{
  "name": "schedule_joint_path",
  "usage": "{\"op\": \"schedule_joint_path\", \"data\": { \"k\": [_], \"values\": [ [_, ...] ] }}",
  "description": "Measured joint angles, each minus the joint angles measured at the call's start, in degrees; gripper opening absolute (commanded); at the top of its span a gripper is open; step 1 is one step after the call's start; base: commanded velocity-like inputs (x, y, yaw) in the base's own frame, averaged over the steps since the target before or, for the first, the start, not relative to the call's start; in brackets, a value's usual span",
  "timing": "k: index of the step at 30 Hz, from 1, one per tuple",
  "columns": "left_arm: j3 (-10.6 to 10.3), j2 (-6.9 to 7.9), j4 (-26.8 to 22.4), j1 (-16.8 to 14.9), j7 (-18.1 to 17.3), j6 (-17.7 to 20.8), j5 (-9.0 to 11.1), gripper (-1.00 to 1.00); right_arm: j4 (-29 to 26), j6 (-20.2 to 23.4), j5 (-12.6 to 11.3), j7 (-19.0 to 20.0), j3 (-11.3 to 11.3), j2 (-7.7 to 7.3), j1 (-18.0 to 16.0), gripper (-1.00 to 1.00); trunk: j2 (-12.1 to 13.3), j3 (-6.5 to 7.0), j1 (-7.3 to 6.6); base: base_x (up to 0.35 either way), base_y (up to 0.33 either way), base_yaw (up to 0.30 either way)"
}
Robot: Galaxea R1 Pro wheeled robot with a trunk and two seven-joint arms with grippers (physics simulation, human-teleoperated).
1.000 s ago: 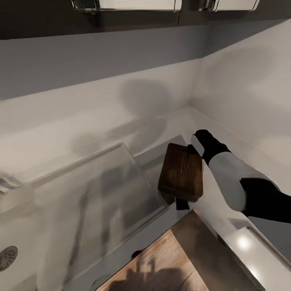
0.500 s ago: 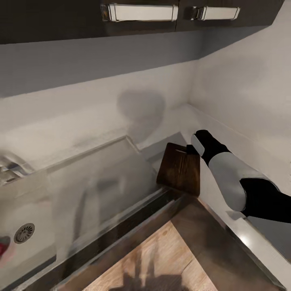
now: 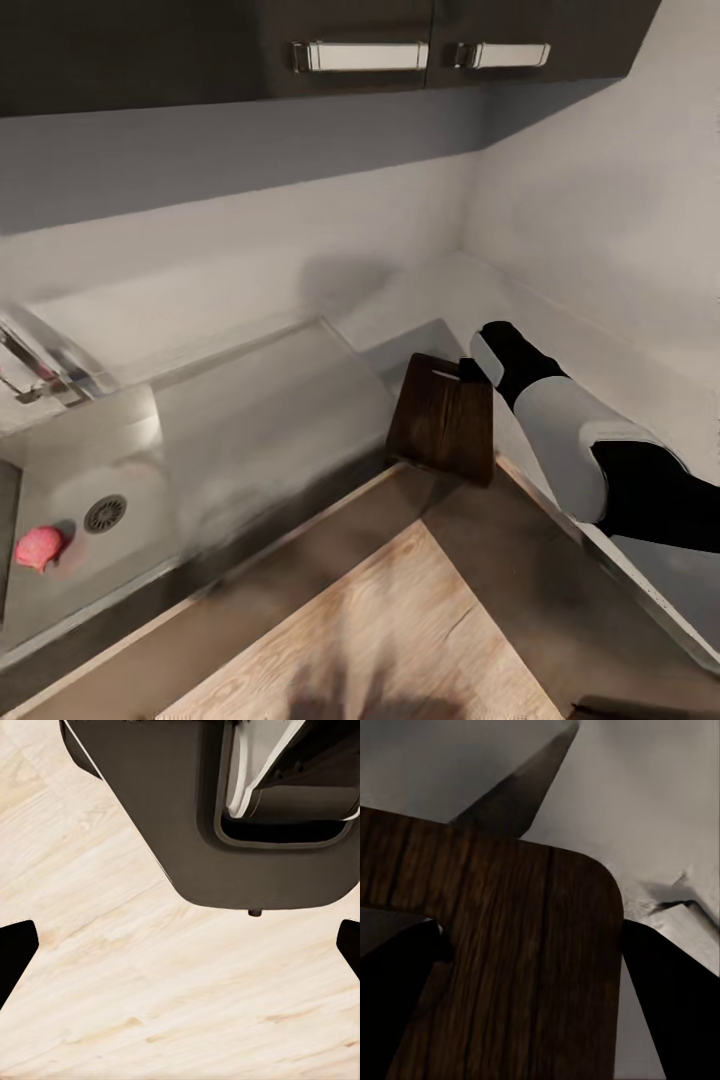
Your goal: In the kitchen, take the Vidalia onion out of the sink, dice it on the chopping board with the paring knife, put the diced onion into the bowl on the countertop, then place both the paring knife and the chopping board into the sink.
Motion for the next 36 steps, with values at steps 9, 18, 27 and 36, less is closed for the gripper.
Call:
{"op": "schedule_joint_path", "data": {
  "k": [9, 18, 27, 36],
  "values": [
    [0.1, 0.00, 0.0, 0.0, 0.0, 0.0, 0.0, 1.00, 0.0, -0.1, 0.0, -0.1, 0.1, 0.14, 0.0, -1.00, 0.0, 0.82, 0.00, -0.297, 0.167, 0.000],
    [0.0, 0.00, 0.1, 0.0, 0.0, 0.0, 0.0, 1.00, 0.0, -0.1, 0.0, -0.1, 0.1, 0.16, 0.0, -1.00, 0.0, 1.64, 0.00, -0.287, 0.182, 0.000],
    [0.1, 0.00, 0.3, 0.0, 0.0, 0.0, 0.0, 1.00, 0.0, -0.2, 0.0, -0.1, 0.1, 0.17, 0.0, -1.00, 0.0, 2.46, 0.00, -0.287, 0.182, 0.094],
    [0.1, 0.00, 0.6, 0.0, 0.0, 0.0, 0.0, 1.00, 0.0, -0.2, 0.0, -0.1, 0.2, 0.25, 0.0, -1.00, 0.0, 3.23, 0.00, -0.287, 0.182, 0.150]
  ]
}}
